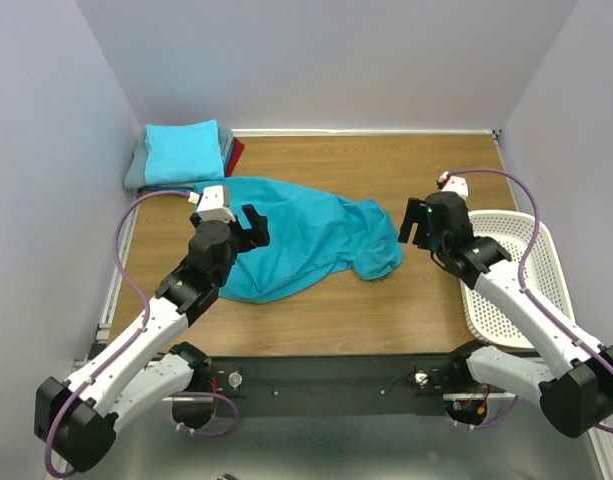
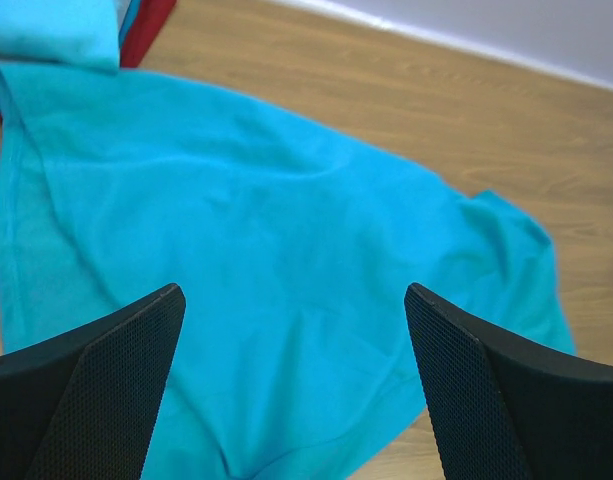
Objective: Fold and stack the t-shirts
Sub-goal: Flatten the tshirt out
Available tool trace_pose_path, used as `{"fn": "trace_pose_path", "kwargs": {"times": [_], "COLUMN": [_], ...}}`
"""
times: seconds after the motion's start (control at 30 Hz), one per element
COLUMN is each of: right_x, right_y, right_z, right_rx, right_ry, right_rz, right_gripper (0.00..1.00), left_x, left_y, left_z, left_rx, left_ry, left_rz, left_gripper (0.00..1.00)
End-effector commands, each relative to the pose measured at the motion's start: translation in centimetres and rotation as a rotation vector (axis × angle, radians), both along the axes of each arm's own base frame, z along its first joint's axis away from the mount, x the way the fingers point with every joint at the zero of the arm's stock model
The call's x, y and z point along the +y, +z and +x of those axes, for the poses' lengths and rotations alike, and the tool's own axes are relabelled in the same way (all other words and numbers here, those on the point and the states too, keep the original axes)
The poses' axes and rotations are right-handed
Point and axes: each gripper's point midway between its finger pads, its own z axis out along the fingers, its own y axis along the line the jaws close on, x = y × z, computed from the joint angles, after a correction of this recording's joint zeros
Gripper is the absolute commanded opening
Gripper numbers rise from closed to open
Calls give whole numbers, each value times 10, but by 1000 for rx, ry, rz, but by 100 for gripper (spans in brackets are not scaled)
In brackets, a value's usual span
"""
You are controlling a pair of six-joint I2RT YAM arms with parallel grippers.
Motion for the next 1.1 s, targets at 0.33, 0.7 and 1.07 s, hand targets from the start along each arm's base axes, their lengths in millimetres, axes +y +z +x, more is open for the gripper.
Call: {"fn": "trace_pose_path", "kwargs": {"times": [0.33,0.7,1.07], "right_x": [20,35,39], "right_y": [-99,-136,-152], "right_z": [-19,-13,-4], "right_rx": [213,264,294], "right_ry": [51,78,77], "right_rz": [65,103,86], "right_gripper": [77,70,29], "left_x": [25,18,-4], "left_y": [-77,-110,-132], "left_z": [7,4,16], "left_rx": [113,141,190], "left_ry": [206,159,76], "left_rz": [-115,-134,-143], "left_gripper": [98,92,80]}}
